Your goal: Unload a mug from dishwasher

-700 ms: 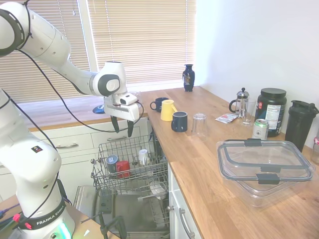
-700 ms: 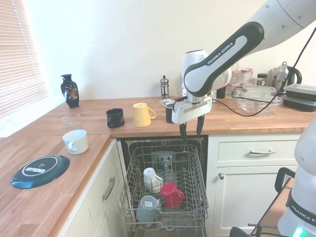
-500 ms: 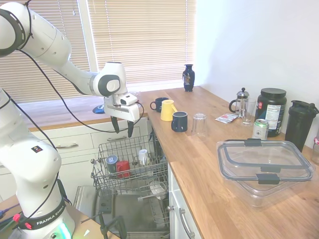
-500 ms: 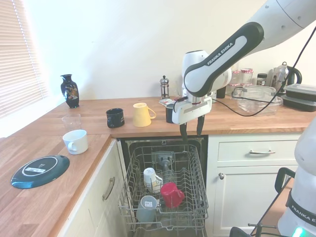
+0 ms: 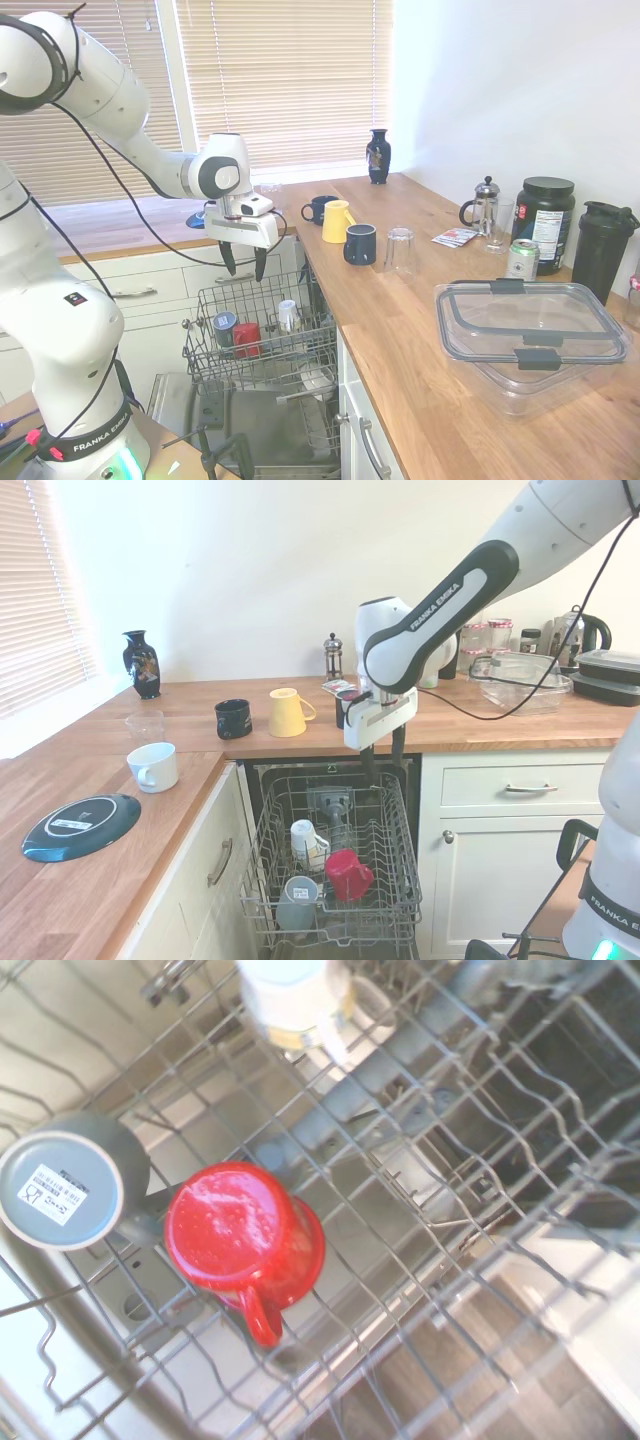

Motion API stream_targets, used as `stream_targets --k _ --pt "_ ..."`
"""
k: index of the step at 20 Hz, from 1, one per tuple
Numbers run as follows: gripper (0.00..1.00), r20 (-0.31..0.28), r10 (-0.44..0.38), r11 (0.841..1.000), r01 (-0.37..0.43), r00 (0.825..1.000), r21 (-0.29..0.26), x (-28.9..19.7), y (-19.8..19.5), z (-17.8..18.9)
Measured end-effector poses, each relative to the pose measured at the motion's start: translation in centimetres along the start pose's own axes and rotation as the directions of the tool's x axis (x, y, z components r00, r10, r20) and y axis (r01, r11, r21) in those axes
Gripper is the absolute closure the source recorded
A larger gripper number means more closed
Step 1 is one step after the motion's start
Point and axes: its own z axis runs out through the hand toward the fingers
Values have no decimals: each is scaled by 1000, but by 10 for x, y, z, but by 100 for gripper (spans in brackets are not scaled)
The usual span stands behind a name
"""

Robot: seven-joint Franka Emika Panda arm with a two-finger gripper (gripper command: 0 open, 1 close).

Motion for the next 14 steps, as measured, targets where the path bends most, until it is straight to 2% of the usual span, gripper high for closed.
stream_targets --k 8,14 --pt "0 21 -60 996 61 998 -64 21 -44 65" --pt "0 47 -120 984 125 992 -127 23 -66 107"
